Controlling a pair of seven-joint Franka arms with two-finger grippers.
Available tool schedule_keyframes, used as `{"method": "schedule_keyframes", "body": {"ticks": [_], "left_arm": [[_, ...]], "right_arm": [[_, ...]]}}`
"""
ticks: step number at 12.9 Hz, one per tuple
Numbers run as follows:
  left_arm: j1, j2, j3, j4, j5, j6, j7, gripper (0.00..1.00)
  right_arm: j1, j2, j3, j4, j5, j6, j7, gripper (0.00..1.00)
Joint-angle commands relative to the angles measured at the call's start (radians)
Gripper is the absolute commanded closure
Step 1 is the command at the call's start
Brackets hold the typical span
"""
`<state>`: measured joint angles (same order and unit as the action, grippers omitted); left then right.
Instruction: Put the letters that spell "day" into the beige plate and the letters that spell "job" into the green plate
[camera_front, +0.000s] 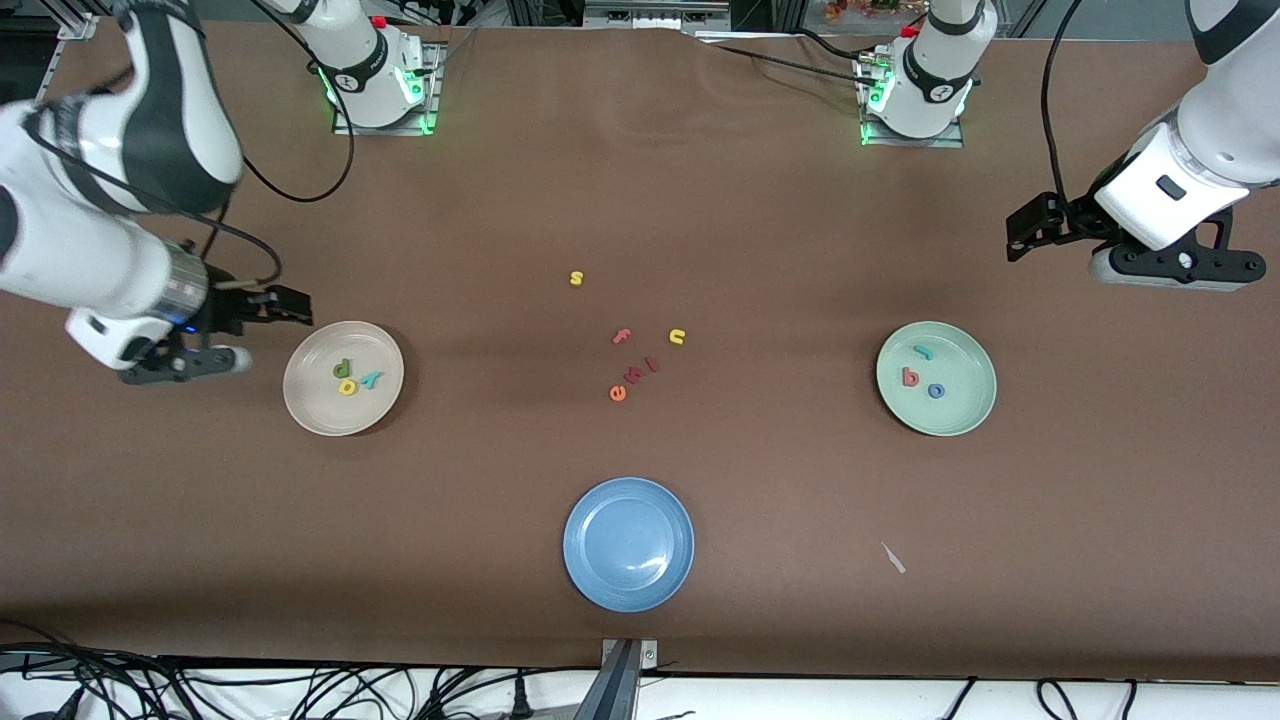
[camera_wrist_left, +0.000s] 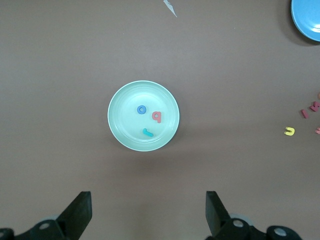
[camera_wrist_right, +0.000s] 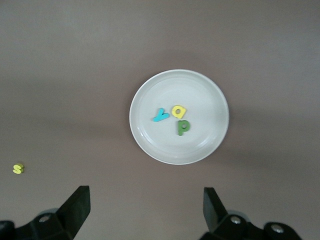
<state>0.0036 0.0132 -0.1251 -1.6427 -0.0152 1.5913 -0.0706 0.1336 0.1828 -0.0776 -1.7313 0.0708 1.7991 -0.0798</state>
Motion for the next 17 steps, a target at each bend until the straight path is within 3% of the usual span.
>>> {"method": "schedule_keyframes", "body": {"ticks": [1,9,11,17], "left_arm": [[0.006,0.01,-0.007,0.026,0.027,-0.02,0.008,0.0],[0.004,0.01,-0.007,0.026,0.027,-0.022,0.008,0.0],[0.006,0.01,-0.007,0.026,0.027,-0.022,0.008,0.0],[0.006,0.01,-0.007,0.026,0.027,-0.022,0.008,0.0]], "right_arm": [[-0.054,-0.045,0.019,-0.007,-0.017,-0.012,0.005,0.0],[-0.078,-0.075,0.012,0.143,-0.022,-0.245,0.02,0.0],[-0.077,-0.079,0.013,0.163,-0.066,-0.291,0.025,0.0],[-0.081,-0.098,0.01,0.191,-0.071,-0.317,0.018,0.0]]}}
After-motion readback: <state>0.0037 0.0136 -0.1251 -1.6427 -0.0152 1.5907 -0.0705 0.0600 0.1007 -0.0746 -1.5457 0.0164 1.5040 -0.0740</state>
